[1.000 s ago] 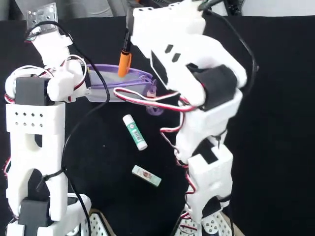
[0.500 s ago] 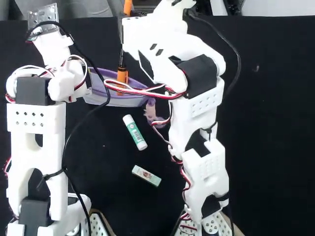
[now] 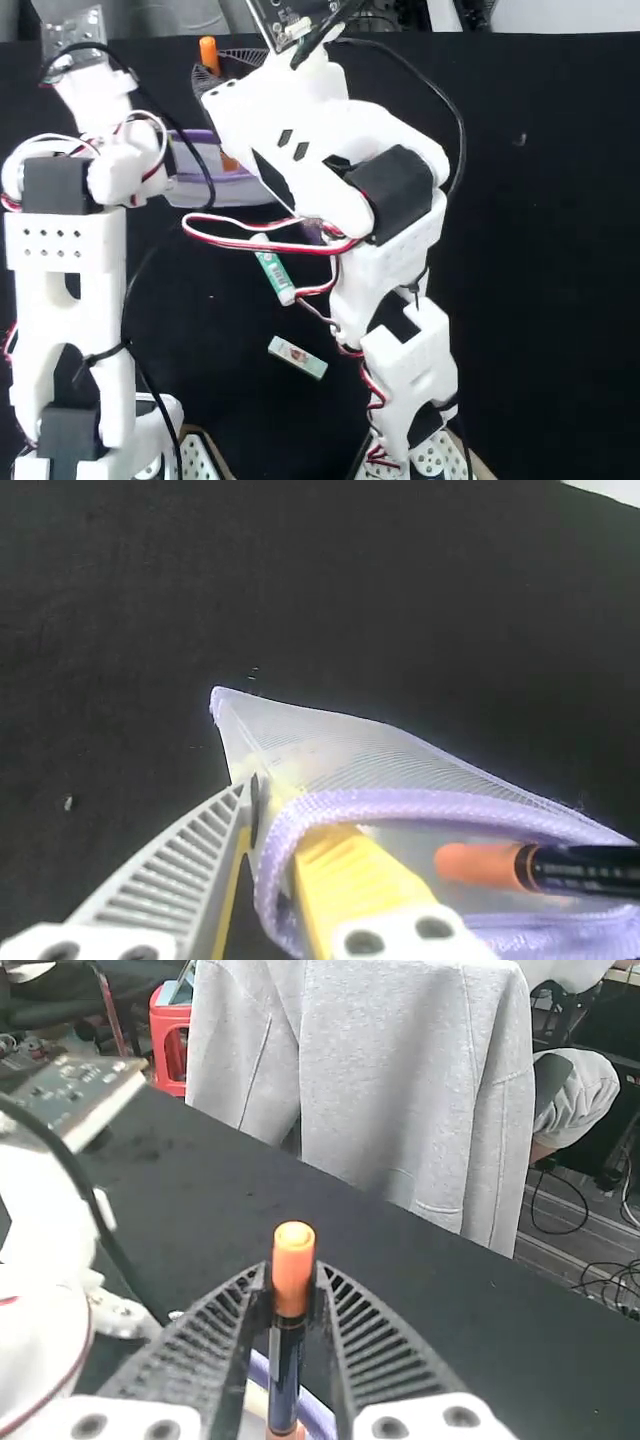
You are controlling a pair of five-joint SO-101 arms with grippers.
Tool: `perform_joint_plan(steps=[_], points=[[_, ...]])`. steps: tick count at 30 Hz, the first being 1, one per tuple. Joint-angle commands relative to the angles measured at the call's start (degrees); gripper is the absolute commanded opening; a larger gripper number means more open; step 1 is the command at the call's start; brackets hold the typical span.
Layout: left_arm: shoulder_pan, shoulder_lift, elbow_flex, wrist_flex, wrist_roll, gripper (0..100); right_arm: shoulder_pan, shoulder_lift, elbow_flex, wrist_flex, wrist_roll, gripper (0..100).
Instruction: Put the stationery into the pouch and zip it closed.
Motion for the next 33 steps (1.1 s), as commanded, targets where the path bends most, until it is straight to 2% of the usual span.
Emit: perform_joint_plan(steps=[1, 14, 25, 33], points=[[-1.45, -1.05, -1.01, -1.14, 0.53, 3, -0.97, -2.95, -1.19, 1.85, 0.97, 1.1], [-1.45, -1.05, -1.01, -1.14, 0.53, 3, -1.14, -9.01, 0.84, 2.11, 0.88, 1.1], [-1.36, -1.05, -1.01, -1.14, 0.53, 3, -6.33, -22.55, 24.22, 1.76, 3.87, 1.1], [-1.19, -1.05, -1.01, -1.05, 0.53, 3, -6.51, -24.31, 36.35, 0.97, 6.51, 1.1]])
